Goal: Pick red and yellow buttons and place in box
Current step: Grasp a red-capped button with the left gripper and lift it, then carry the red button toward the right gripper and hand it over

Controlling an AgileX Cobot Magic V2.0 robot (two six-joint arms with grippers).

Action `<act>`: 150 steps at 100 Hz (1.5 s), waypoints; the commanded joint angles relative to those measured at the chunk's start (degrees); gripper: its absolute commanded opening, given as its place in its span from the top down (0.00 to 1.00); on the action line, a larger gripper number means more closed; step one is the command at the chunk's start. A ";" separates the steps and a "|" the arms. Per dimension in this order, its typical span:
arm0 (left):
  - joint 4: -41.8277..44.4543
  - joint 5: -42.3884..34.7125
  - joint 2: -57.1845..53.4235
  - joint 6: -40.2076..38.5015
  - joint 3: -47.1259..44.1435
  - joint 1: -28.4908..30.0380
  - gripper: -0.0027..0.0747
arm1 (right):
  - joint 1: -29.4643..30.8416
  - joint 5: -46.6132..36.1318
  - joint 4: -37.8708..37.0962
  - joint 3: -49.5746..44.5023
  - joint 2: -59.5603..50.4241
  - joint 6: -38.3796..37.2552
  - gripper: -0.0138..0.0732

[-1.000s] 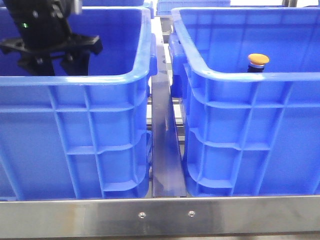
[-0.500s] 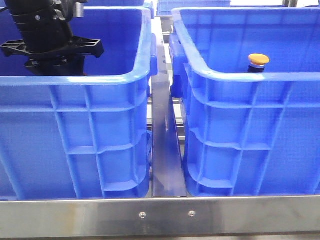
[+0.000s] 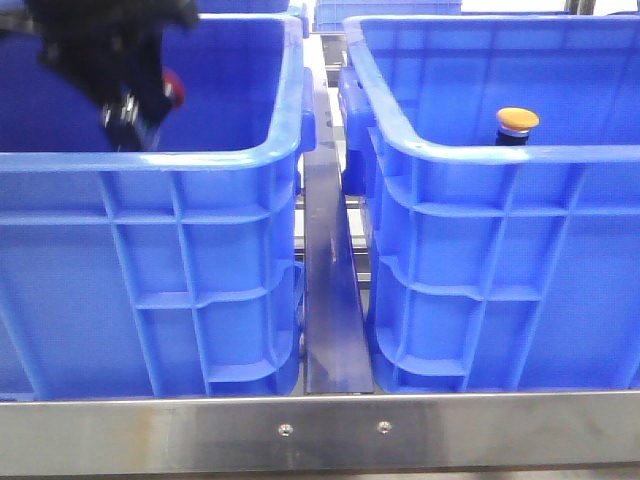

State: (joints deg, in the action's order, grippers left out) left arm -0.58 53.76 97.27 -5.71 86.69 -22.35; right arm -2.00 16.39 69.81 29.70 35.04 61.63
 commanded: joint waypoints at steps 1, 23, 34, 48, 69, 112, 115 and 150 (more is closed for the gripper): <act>-0.48 -3.04 -5.50 -0.61 1.49 -1.64 0.91 | 0.23 -1.21 0.94 1.49 -0.19 0.60 0.19; -1.27 -3.46 -11.38 -0.36 1.27 -5.69 0.91 | 0.23 -1.21 0.94 1.49 -0.19 0.60 0.19; -3.56 -3.25 -12.99 1.99 1.27 -7.91 0.91 | 0.23 -1.21 0.94 1.49 -0.19 0.60 0.19; -9.31 -1.44 -14.04 7.56 1.27 -10.56 0.91 | 0.23 -1.21 0.94 1.49 -0.19 0.60 0.19; -18.98 1.31 -14.04 18.09 1.27 -15.17 0.91 | 0.23 -1.21 0.94 1.49 -0.19 0.60 0.19; -19.33 1.24 -13.93 20.48 1.27 -20.48 0.91 | 0.23 1.00 7.82 1.97 1.44 0.49 0.19; -19.33 1.24 -13.93 20.48 1.27 -20.48 0.91 | 0.23 2.37 8.94 2.37 2.03 -0.06 0.19; -19.33 1.20 -13.93 20.48 1.27 -20.48 0.91 | 0.23 26.34 16.83 13.69 18.71 -18.39 0.19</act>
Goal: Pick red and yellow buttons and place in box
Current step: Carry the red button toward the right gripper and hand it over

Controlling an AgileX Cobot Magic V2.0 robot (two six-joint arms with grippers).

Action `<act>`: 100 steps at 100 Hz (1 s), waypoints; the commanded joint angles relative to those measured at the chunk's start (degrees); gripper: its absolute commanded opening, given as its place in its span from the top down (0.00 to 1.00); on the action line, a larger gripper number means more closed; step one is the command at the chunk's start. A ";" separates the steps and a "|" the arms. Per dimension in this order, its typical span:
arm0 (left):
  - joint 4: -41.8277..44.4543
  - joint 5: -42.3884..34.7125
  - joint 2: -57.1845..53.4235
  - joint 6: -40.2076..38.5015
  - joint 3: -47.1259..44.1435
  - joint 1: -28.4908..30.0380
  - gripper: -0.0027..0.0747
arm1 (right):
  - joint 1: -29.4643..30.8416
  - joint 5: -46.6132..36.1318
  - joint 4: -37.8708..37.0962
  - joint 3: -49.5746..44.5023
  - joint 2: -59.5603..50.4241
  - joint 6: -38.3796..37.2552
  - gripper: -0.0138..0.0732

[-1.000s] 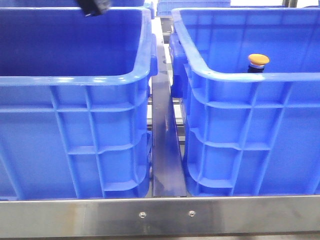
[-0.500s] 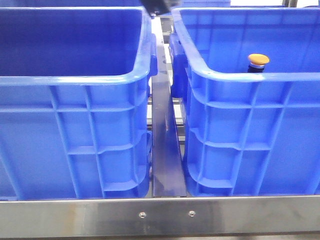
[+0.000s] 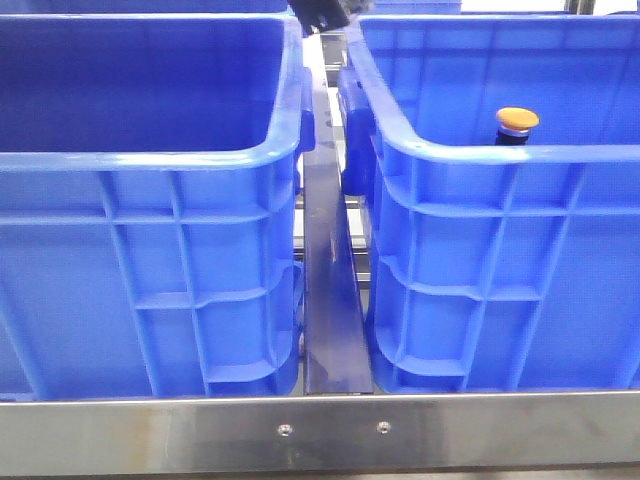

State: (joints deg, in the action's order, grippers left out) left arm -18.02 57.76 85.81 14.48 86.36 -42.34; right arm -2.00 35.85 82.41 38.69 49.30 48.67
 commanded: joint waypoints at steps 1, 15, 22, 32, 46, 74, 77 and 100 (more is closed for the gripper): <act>-1.88 -2.80 -2.47 0.30 1.59 -0.49 0.91 | 0.23 7.34 4.33 4.95 4.87 -5.80 0.19; -1.88 -2.80 -2.47 0.30 1.59 -0.49 0.91 | 0.23 15.24 5.14 9.17 12.90 -10.27 0.19; -1.88 -2.90 -2.47 0.30 1.59 -0.49 0.91 | 0.23 18.10 7.02 10.20 16.42 -10.81 0.19; -1.88 -2.90 -2.47 0.30 1.59 -0.49 0.91 | 0.23 22.88 9.96 11.65 20.50 -10.76 0.19; -1.88 -2.90 -2.47 0.30 1.59 -0.49 0.91 | 0.13 25.63 10.58 13.12 23.81 -10.76 0.19; -1.88 -3.03 -2.47 0.30 1.59 -0.49 0.91 | -3.45 24.86 10.64 13.24 24.32 -10.76 0.19; -1.88 -3.03 -2.47 0.30 1.59 -0.49 0.91 | -3.94 24.44 10.64 13.24 24.32 -10.76 0.19; -1.88 -3.03 -2.47 0.30 1.59 -0.49 0.91 | -5.17 22.57 10.64 13.24 24.32 -10.70 0.29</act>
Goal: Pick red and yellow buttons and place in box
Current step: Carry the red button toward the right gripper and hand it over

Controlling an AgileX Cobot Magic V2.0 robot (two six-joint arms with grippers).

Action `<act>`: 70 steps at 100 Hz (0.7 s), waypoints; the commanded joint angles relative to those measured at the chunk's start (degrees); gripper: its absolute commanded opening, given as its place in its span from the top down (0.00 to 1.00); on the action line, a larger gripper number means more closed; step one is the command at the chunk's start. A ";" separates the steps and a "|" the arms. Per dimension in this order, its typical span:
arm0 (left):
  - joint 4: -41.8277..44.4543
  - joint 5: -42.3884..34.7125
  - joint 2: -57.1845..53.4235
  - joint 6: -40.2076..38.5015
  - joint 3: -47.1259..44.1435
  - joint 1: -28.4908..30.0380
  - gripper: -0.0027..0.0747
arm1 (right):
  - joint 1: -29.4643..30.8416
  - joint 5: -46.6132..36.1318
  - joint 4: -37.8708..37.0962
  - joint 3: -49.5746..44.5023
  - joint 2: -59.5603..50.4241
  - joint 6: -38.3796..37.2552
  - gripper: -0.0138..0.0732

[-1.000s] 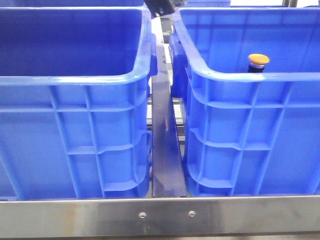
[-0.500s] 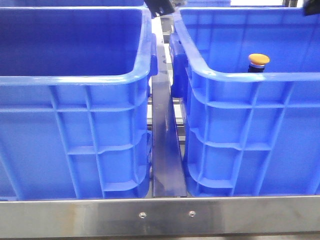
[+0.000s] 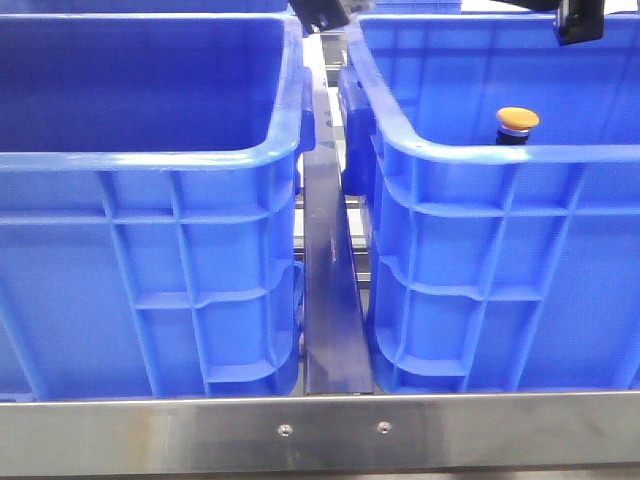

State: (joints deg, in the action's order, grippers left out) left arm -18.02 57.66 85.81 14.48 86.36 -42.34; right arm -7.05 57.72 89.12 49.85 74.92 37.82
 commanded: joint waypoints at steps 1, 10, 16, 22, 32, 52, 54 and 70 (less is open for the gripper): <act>-1.88 -2.93 -2.47 0.30 1.59 -0.49 0.91 | -0.13 0.63 3.93 2.09 -1.29 0.14 0.31; -1.92 -2.93 -2.47 0.30 1.59 -0.49 0.91 | -0.13 0.46 3.93 2.09 -1.29 0.19 0.46; -1.92 -2.93 -2.47 0.30 1.59 -0.49 0.91 | -0.13 0.52 3.93 2.09 -1.29 0.19 0.55; -1.92 -2.93 -2.47 0.30 1.59 -0.49 0.90 | -0.13 0.52 3.93 2.09 -1.29 0.19 0.60; -1.92 -2.93 -2.47 0.30 1.59 -0.49 0.80 | -0.13 0.47 3.93 2.09 -1.29 0.36 0.61; -1.92 -3.32 -2.47 0.30 1.59 -0.49 0.40 | -0.13 0.52 3.93 2.09 -1.29 0.36 0.61; -1.92 -3.32 -2.47 0.30 1.59 -0.49 0.37 | -0.13 0.52 3.93 2.09 -1.29 0.36 0.61; -1.92 -3.09 -2.47 0.30 1.70 -0.49 0.30 | 0.97 0.52 3.93 2.09 -1.36 0.83 0.61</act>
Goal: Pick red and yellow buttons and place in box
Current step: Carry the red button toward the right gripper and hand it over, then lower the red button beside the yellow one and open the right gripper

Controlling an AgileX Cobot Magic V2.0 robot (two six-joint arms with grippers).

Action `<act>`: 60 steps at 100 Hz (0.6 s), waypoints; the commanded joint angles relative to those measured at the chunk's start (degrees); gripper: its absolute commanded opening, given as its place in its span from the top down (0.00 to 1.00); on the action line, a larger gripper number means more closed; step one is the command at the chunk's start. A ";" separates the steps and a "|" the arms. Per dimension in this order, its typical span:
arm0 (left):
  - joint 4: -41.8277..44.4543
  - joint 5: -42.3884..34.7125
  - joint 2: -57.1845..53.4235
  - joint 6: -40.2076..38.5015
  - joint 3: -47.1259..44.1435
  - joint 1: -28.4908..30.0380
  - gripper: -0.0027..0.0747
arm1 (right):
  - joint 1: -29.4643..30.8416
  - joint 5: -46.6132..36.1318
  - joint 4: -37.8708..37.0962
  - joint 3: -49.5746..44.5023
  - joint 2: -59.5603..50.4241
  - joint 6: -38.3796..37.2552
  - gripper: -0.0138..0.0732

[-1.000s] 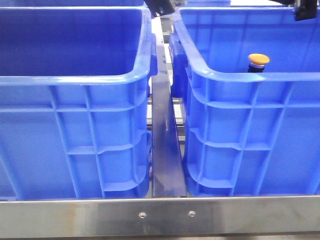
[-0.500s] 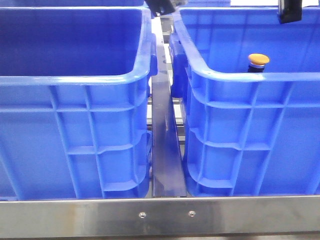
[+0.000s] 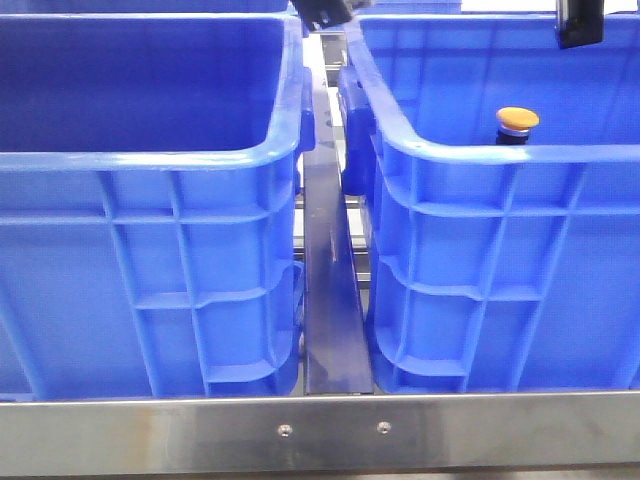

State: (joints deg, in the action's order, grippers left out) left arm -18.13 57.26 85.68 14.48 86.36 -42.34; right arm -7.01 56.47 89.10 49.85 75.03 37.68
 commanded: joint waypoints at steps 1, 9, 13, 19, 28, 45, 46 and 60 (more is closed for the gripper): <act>-1.81 -2.69 -2.34 0.30 1.70 -0.49 0.30 | 1.07 1.77 3.95 2.09 -1.48 1.06 0.61; -1.81 -2.69 -2.34 0.30 1.70 -0.49 0.30 | 3.59 2.35 3.95 2.09 -1.67 2.30 0.61; -1.81 -2.69 -2.34 0.30 1.70 -0.49 0.30 | 5.29 2.62 3.95 2.09 -1.78 3.30 0.61; -1.81 -2.69 -2.34 0.30 1.70 -0.49 0.30 | 8.22 2.67 3.95 2.09 -2.42 6.77 0.61; -1.81 -2.69 -2.34 0.30 1.70 -0.49 0.30 | 12.65 2.67 3.89 2.09 -3.38 12.20 0.61; -1.81 -2.69 -2.34 0.30 1.70 -0.49 0.30 | 21.59 2.03 3.28 2.09 -4.87 23.95 0.61; -1.81 -2.69 -2.34 0.30 1.70 -0.49 0.30 | 21.88 1.96 3.07 2.09 -4.87 24.37 0.61; -1.81 -2.69 -2.34 0.30 1.70 -0.49 0.30 | 26.03 -1.40 -1.57 2.09 -4.88 31.88 0.61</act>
State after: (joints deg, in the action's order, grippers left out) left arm -18.13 57.26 85.68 14.48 86.36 -42.34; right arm 16.98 55.84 87.18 49.85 71.83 63.49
